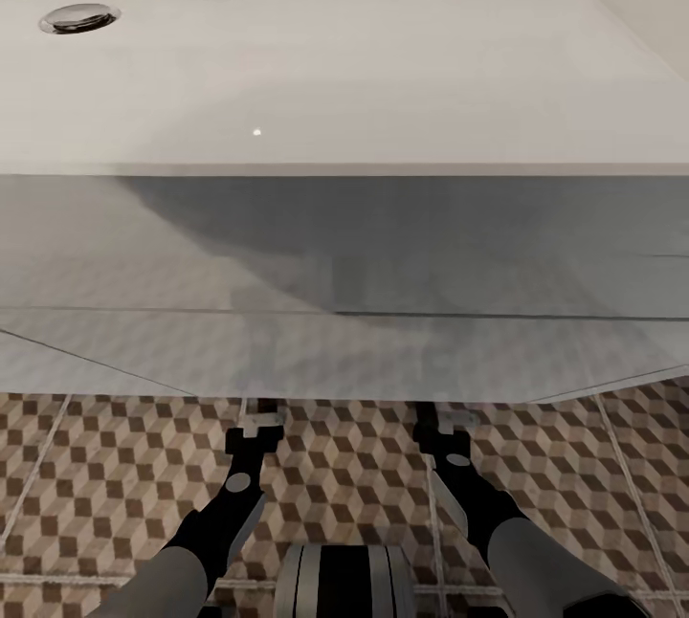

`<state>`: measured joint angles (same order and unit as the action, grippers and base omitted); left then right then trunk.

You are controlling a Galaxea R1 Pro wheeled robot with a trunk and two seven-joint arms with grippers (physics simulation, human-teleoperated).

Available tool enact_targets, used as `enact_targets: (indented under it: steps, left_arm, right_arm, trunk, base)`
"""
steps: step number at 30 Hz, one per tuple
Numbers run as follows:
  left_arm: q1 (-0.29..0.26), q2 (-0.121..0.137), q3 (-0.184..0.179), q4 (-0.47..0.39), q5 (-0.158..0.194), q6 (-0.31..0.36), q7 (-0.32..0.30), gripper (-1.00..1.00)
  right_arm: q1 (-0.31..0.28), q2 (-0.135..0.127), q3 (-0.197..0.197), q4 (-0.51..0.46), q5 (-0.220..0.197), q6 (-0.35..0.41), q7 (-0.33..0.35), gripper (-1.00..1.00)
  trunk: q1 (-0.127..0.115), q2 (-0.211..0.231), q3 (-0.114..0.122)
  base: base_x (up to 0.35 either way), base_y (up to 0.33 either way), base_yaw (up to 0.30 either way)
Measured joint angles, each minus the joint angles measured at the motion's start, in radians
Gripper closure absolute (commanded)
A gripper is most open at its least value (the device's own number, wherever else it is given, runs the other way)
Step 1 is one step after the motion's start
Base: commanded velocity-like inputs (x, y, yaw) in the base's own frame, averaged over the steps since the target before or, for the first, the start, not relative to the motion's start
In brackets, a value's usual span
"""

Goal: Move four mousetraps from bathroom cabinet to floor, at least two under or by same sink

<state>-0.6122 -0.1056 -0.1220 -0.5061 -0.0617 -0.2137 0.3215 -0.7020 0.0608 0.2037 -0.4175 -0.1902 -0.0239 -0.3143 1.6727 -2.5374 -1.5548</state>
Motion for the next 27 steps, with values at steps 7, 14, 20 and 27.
enact_targets:
  steps: [7,14,20,27]
  left_arm:
    - [0.000,-0.008,0.001,0.000,-0.013,0.001,0.003,1.00]
    - [0.000,-0.011,0.004,0.000,-0.012,-0.004,0.007,1.00]
    - [0.000,-0.011,0.006,0.000,-0.012,-0.006,0.008,1.00]
    - [0.000,-0.011,0.006,-0.002,-0.014,-0.009,0.008,1.00]
  right_arm:
    - [0.000,-0.003,-0.001,0.000,0.000,0.000,-0.001,1.00]
    - [0.000,-0.003,-0.002,0.000,0.000,0.000,-0.001,1.00]
    - [0.000,-0.003,-0.002,0.000,0.000,0.000,-0.001,1.00]
    - [-0.001,-0.003,-0.003,-0.002,0.000,0.000,-0.001,1.00]
  trunk:
    - [0.000,0.000,0.000]
    - [0.000,0.000,0.000]
    - [0.001,-0.001,-0.011]
    - [0.003,-0.001,-0.023]
  base:
    - [-0.006,0.000,0.000]
    - [0.000,0.000,0.000]
    - [0.000,0.000,0.000]
    - [0.000,0.000,0.000]
